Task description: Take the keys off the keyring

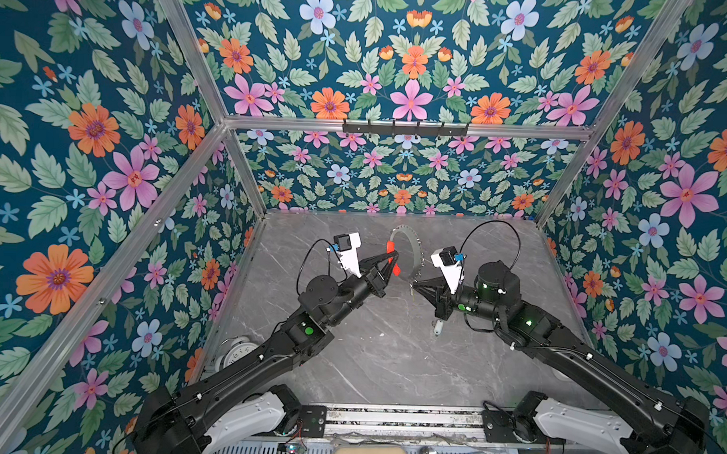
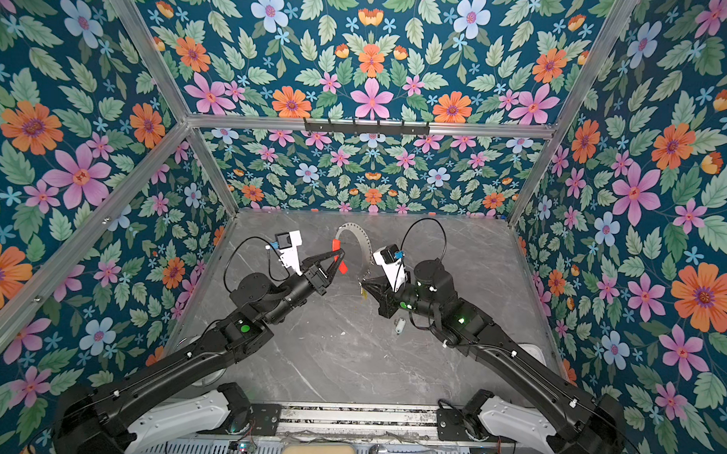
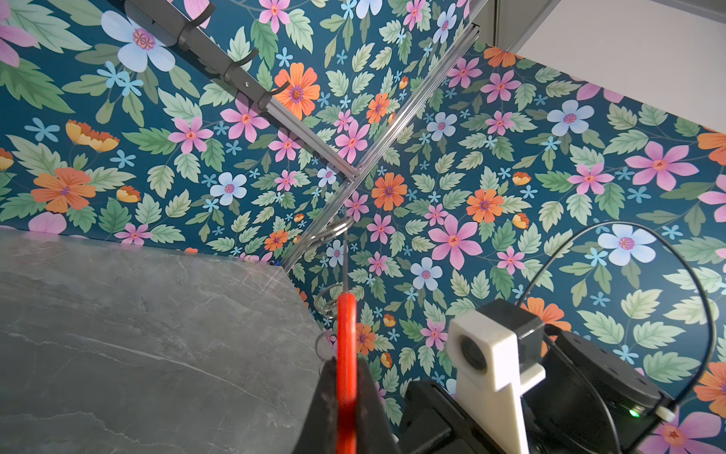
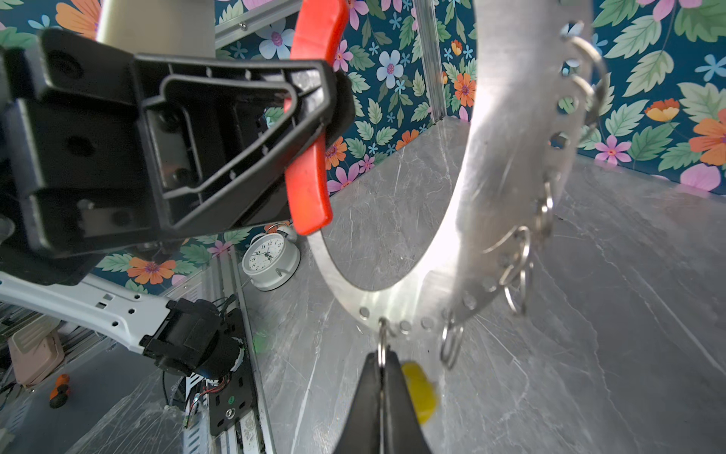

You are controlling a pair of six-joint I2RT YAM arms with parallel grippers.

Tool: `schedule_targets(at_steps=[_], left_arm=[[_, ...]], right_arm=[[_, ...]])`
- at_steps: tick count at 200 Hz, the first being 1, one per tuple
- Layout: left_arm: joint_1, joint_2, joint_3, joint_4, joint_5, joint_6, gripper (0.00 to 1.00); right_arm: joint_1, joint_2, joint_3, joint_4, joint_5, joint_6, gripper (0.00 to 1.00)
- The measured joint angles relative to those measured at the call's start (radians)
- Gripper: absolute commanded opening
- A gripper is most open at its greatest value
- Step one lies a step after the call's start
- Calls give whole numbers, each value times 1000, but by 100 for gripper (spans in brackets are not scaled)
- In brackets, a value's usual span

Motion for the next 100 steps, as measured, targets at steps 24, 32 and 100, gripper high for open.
schedule_targets(at_steps=[24, 32, 100], left_arm=[[0, 0, -2, 0, 0, -6, 3], [0, 0, -3, 0, 0, -19, 8], [2, 0, -9, -27, 18, -22, 35]], right_arm=[[0, -15, -6, 2, 7, -6, 0], [0, -18, -6, 2, 8, -8, 0], [2, -29, 5, 2, 34, -28, 0]])
